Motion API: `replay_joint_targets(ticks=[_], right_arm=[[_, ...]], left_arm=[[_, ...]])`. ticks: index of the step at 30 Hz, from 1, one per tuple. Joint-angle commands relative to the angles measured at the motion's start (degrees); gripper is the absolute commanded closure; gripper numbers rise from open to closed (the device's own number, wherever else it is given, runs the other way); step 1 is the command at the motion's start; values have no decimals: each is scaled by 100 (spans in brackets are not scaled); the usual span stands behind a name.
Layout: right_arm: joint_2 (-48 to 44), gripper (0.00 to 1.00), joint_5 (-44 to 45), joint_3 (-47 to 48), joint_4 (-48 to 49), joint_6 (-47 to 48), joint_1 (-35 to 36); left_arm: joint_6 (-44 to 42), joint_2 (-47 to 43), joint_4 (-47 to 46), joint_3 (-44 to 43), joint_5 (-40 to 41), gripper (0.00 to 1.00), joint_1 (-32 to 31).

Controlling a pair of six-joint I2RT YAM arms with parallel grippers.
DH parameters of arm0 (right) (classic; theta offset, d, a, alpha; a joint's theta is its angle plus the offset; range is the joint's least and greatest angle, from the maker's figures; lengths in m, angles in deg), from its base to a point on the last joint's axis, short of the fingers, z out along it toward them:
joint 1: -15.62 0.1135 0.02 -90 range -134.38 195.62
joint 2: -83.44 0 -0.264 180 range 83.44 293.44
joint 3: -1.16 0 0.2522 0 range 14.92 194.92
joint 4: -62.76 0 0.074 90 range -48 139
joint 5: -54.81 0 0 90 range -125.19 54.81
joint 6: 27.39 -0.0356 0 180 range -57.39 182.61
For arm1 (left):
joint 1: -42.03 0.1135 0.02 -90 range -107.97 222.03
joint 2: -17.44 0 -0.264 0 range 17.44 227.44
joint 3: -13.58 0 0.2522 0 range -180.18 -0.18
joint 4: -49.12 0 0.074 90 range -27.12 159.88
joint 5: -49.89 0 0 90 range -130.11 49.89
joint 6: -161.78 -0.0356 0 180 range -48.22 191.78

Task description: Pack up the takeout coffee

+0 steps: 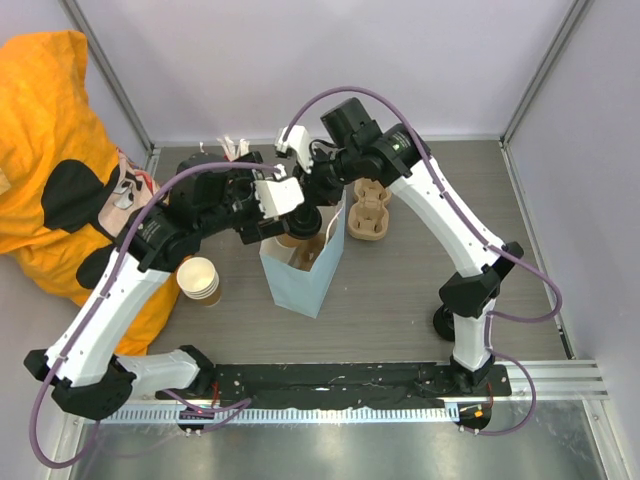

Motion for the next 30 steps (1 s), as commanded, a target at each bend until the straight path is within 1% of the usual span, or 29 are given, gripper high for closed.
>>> replay_joint_targets(ticks=[1,4,7,15,19,21,22,26,30], right_arm=[[-77,99,241,-32,-32,121,171],[-15,99,338,-181,-49,139,259],[72,99,338,-313,-119,147,312],[283,99,294,-551,-172,77,330],[345,99,329,-586,-94,-45,329],[363,99,338,-621,-67,-55,338],[371,99,355,-621,-67,-63,330],[398,99,426,-665,-49,-55,329],[389,99,434,-639,-58,-37,329]], left_arm=[[459,63,-661,-126,622,3,143],[863,195,-564,-399,605,2,275],[1233,274,-529,-601,412,3,389],[1874,221,-617,-593,-98,3,548],[1857,107,-573,-496,-151,4,653],[1823,2,-529,-531,-396,4,732],[1822,-24,-494,-644,-641,5,741],[1840,-86,-178,-987,-1038,6,864],[1761,-253,-20,-918,-1144,5,1013]])
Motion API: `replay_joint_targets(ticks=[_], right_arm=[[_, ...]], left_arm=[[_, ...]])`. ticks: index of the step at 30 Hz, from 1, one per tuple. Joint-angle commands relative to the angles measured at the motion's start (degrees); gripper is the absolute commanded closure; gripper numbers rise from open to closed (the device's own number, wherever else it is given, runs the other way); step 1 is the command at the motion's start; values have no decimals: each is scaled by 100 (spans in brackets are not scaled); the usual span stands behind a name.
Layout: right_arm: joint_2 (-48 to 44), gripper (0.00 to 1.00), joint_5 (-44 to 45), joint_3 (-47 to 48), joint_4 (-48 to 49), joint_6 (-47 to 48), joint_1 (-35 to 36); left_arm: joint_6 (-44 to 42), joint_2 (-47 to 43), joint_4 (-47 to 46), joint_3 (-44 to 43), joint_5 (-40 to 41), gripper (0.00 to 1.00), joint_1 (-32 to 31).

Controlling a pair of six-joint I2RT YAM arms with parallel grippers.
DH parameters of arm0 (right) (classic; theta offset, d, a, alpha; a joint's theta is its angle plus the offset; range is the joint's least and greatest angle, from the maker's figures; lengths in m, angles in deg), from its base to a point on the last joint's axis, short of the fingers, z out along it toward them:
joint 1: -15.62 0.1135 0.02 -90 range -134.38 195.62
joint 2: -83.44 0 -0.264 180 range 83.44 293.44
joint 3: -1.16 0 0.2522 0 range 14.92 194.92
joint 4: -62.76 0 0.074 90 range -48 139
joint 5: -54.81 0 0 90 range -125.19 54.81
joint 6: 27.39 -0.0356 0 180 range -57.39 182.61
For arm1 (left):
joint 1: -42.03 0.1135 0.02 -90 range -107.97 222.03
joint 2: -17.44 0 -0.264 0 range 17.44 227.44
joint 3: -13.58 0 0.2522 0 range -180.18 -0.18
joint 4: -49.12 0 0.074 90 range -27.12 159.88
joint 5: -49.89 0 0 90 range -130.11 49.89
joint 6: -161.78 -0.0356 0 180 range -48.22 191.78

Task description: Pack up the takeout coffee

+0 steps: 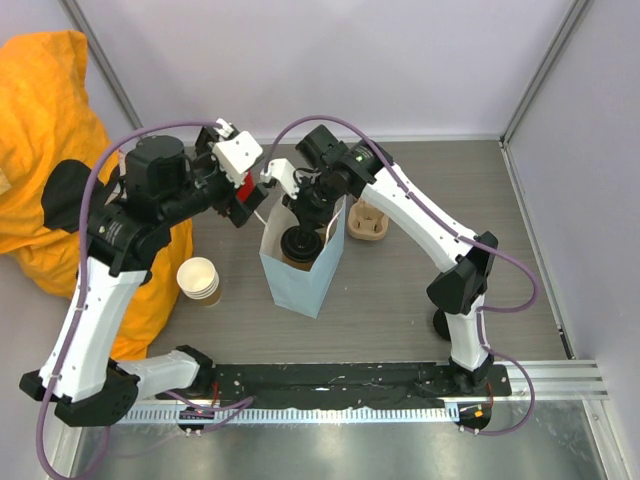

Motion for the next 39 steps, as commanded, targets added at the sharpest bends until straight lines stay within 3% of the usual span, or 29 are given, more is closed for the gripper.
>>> replay_joint_targets(ticks=[1,13,24,39], right_arm=[[-72,99,89,43,123,-74,13],[-169,99,98,-97,132,-83,-102],[-116,99,142,-98,89,-57,-137],[104,99,54,52,-8,-66,-137]], left_arm=[[-34,-330,217,-35,-403,5,192],[299,-533,16,239,-623,4,841],[713,-461,-248,439,-1458,5,1334],[933,-383,-328,625,-2064,12,1528]])
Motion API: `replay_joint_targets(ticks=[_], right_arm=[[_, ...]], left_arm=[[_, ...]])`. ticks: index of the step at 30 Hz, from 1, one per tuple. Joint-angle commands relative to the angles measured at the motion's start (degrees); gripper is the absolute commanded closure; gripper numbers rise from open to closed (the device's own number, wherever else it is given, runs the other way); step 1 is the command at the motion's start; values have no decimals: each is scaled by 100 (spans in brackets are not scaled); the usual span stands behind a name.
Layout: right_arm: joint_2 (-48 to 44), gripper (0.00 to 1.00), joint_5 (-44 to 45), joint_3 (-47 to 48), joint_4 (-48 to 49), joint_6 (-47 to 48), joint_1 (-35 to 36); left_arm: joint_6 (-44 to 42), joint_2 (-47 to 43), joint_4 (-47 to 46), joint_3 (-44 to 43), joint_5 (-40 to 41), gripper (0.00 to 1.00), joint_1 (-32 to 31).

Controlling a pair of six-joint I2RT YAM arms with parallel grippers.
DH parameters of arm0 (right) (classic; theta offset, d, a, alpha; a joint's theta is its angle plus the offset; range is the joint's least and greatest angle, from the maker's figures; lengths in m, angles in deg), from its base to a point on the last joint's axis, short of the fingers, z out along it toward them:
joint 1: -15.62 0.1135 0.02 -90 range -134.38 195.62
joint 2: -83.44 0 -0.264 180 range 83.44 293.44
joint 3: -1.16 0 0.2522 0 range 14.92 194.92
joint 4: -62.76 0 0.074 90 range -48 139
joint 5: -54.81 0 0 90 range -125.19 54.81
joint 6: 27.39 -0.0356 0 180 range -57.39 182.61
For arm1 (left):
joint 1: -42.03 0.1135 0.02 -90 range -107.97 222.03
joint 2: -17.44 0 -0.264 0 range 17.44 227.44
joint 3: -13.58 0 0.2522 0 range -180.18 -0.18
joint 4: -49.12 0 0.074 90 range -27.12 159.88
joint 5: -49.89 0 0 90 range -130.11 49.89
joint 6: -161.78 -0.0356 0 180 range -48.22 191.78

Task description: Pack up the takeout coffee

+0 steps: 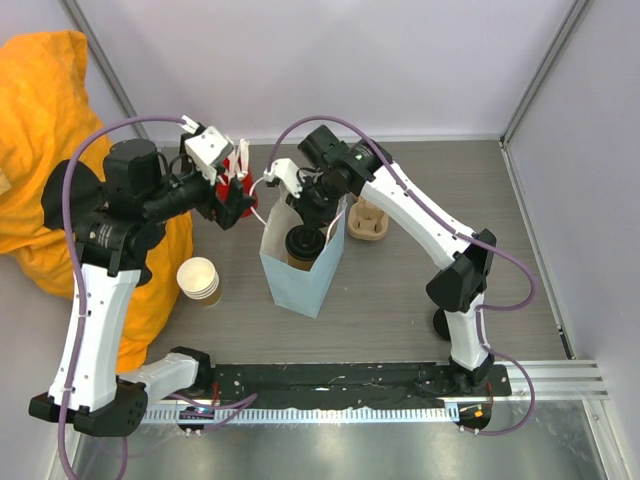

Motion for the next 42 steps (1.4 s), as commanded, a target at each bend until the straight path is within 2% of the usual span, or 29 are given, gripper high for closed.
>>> replay_joint_targets(ticks=[1,12,20,30,33,34,37,42], right_arm=[[75,99,-62,141,14,-46,-12],[119,99,-35,203,5,-63,-12],[128,99,-88,203,5,-72,-12],[67,99,-114,185,-4,-81,-12],[58,99,-167,168,-30,-72,-12],[58,99,-167,177,-39,-64,-4],[49,99,-158,142,-57,-55,-12],[58,99,-167,133,-74,-28,-12]], left_arm=[[116,33,-223,76,-342,12,64],[300,305,-337,41,-668,26,143],[265,410,-600,506,-563,28,187],[238,542,-926,648,-351,30,274],[230,569,-1013,727,-343,48,301],[230,560,-1022,788,-343,58,310],[238,577,-1093,867,-351,70,354],[335,595,-1207,929,-369,77,415]])
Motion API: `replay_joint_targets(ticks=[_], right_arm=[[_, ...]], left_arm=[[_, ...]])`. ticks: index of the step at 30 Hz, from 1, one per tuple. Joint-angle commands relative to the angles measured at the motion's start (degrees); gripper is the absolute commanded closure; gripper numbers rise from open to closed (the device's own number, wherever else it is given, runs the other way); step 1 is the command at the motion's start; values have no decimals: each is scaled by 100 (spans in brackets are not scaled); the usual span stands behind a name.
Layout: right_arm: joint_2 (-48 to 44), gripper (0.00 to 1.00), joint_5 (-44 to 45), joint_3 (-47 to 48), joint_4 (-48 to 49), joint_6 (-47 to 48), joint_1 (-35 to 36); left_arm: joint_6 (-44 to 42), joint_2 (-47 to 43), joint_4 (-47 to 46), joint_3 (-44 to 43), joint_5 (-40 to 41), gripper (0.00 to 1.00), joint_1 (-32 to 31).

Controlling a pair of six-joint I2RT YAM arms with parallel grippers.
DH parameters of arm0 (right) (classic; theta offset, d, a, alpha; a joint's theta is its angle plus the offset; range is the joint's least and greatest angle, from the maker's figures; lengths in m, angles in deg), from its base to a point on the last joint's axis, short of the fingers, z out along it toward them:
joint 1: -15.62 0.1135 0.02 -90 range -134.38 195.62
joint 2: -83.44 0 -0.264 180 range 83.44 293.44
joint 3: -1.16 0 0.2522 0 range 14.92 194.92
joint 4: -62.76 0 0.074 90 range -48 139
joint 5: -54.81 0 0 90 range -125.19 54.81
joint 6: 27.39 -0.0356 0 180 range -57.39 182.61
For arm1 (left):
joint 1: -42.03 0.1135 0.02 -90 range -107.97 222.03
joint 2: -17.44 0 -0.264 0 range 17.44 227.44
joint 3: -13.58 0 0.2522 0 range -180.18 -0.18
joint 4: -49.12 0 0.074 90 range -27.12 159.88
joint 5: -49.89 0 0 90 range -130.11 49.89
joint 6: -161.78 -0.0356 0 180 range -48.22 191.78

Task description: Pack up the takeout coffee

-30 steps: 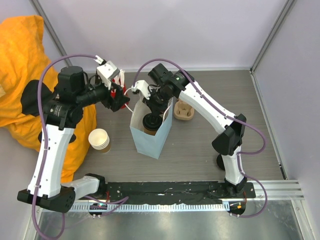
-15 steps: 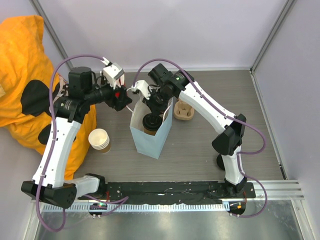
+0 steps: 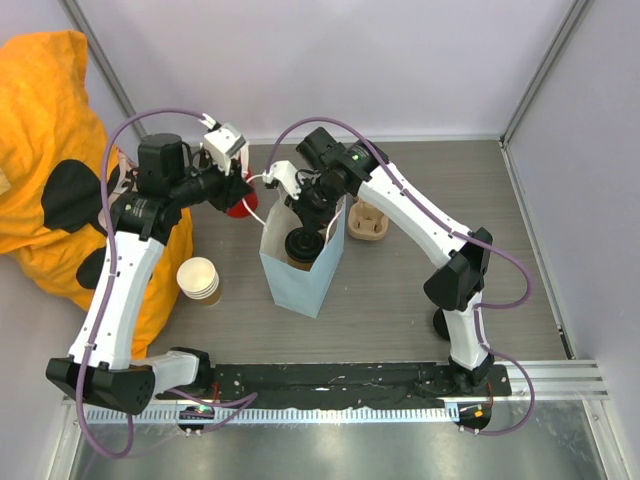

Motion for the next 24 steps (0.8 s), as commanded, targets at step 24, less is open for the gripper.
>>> replay_joint_targets(ticks=[24], right_arm=[[-54,99,114,-168,35,-55,137]], left_arm=[[541,-118,-741,187,190,82,311]])
